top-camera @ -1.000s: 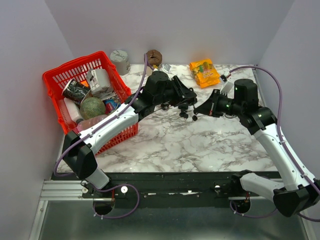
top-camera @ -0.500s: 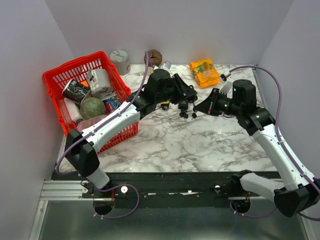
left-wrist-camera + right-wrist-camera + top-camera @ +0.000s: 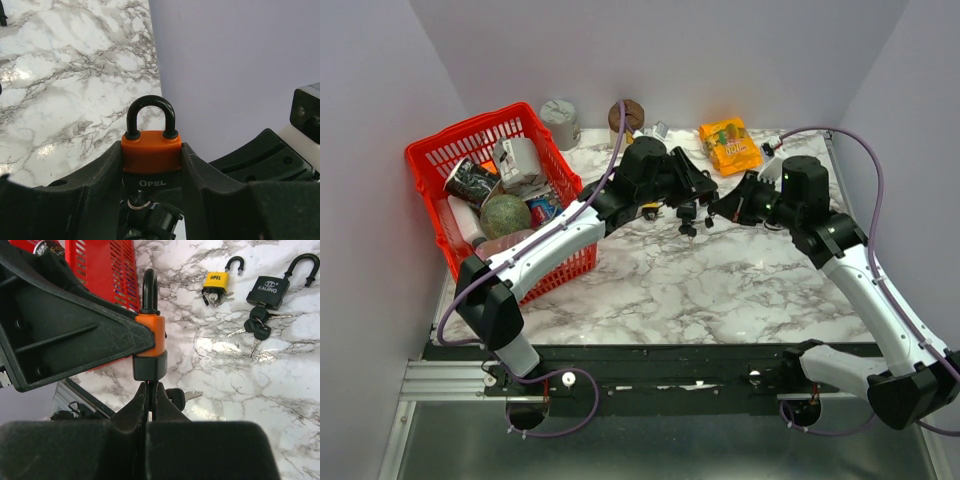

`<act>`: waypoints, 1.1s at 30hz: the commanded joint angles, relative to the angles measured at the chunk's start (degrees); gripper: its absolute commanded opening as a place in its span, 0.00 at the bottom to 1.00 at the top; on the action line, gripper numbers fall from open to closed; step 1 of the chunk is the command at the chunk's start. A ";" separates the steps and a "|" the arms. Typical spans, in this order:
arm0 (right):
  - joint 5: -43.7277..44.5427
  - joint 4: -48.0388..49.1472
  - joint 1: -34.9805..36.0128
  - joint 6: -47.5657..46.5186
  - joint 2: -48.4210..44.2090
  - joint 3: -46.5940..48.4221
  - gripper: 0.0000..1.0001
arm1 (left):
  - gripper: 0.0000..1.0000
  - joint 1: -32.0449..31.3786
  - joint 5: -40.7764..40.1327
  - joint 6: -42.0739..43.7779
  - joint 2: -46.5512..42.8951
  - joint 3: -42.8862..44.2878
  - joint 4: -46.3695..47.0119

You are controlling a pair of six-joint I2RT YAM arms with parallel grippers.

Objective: Unlock with the key

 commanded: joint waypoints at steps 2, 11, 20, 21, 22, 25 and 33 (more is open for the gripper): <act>7.98 10.06 -0.66 -0.79 1.51 3.60 0.01 | 0.00 -2.73 7.31 0.74 -0.64 1.24 -3.07; 9.12 15.68 -0.66 0.35 0.63 0.78 0.01 | 0.00 -2.99 8.01 0.30 -0.81 1.15 -2.10; 2.54 18.14 -2.50 3.34 1.42 1.14 0.01 | 0.00 -2.55 10.82 0.48 -3.80 -4.46 7.36; 1.66 18.23 -3.03 4.12 0.90 0.96 0.01 | 0.00 -2.29 11.43 0.39 -4.67 -5.43 8.87; -0.52 19.02 -3.47 4.57 0.72 0.09 0.01 | 0.00 -1.85 12.22 0.13 -4.94 -6.22 10.53; -5.70 21.21 -6.02 6.24 -0.25 -1.06 0.01 | 0.00 -1.50 15.56 0.04 -6.00 -8.86 17.04; -17.58 24.73 -12.00 8.52 -0.77 -1.59 0.01 | 0.00 -1.23 22.16 2.67 -6.26 -8.78 25.31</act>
